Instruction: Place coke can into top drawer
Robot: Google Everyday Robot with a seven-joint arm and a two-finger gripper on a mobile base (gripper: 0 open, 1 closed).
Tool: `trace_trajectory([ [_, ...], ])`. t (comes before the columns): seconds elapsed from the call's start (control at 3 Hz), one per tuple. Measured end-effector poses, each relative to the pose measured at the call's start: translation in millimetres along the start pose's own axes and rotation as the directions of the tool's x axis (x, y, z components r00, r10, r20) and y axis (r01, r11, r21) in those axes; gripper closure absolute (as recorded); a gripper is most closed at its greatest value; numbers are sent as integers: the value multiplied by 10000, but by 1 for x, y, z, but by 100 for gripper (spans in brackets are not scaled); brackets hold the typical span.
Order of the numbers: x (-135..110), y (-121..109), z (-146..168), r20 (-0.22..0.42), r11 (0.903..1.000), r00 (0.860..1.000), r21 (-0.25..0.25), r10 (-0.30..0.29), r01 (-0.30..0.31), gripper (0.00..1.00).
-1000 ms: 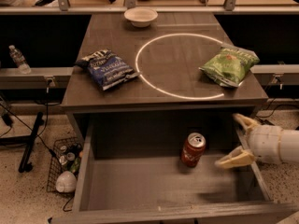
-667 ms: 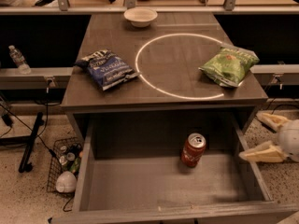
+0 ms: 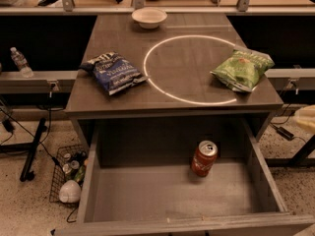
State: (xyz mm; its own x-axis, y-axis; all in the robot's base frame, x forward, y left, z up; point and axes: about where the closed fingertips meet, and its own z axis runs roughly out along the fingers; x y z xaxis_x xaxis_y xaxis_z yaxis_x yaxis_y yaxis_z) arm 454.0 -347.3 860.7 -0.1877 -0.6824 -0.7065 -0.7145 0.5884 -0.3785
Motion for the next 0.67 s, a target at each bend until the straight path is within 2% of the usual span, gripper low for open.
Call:
trace_trajectory([
  [0.33,-69,-22,0,1410,9983,9886,326,-522,481,93],
  [0.67,-71,-21,-1,1429,9984,9884,312,-515,475,100],
])
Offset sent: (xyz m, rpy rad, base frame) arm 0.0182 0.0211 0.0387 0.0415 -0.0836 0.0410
